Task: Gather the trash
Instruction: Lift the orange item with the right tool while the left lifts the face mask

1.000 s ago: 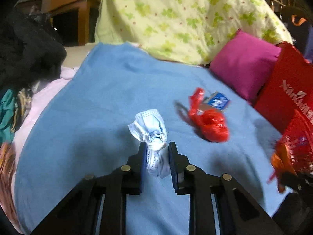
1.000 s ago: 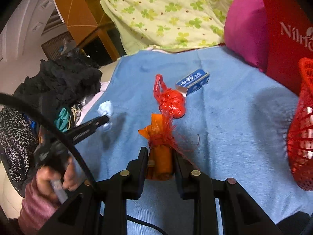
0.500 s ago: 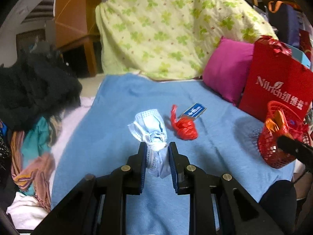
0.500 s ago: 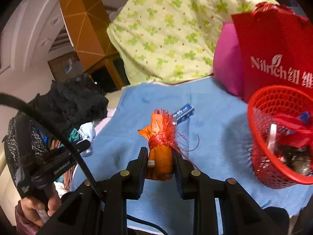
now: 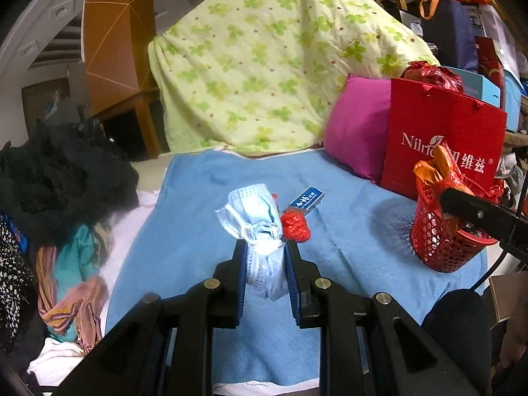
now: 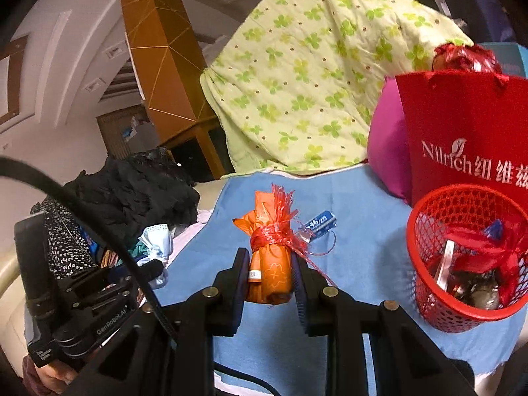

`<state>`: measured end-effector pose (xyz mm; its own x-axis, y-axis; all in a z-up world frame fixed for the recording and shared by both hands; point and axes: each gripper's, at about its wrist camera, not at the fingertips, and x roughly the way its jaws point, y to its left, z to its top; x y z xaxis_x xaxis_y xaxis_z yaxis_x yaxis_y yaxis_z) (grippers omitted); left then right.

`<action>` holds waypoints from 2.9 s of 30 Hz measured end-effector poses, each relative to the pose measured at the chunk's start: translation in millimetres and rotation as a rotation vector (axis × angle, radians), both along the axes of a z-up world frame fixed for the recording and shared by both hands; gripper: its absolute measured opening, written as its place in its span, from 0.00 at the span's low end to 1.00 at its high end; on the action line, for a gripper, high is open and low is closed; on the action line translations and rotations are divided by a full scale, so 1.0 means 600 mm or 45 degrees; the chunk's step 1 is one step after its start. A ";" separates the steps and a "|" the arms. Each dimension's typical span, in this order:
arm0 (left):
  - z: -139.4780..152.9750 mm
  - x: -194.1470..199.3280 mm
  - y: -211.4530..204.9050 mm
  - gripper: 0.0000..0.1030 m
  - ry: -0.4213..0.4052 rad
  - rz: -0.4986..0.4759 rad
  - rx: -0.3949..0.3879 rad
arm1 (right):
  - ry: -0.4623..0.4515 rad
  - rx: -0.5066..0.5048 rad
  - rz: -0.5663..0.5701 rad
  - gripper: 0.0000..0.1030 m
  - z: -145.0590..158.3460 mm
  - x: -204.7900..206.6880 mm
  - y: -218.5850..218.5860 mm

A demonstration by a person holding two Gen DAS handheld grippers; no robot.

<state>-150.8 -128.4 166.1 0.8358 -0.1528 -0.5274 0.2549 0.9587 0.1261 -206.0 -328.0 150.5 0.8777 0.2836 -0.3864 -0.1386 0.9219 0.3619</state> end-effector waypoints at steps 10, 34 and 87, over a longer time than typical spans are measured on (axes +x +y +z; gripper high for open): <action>0.004 -0.007 -0.017 0.23 -0.009 -0.025 0.032 | -0.017 0.022 -0.019 0.27 0.002 -0.012 -0.020; -0.009 -0.016 -0.053 0.23 0.010 -0.066 0.078 | -0.033 0.069 -0.055 0.27 0.000 -0.031 -0.049; -0.009 -0.028 -0.162 0.23 0.033 -0.194 0.152 | -0.045 0.160 -0.175 0.27 -0.013 -0.081 -0.147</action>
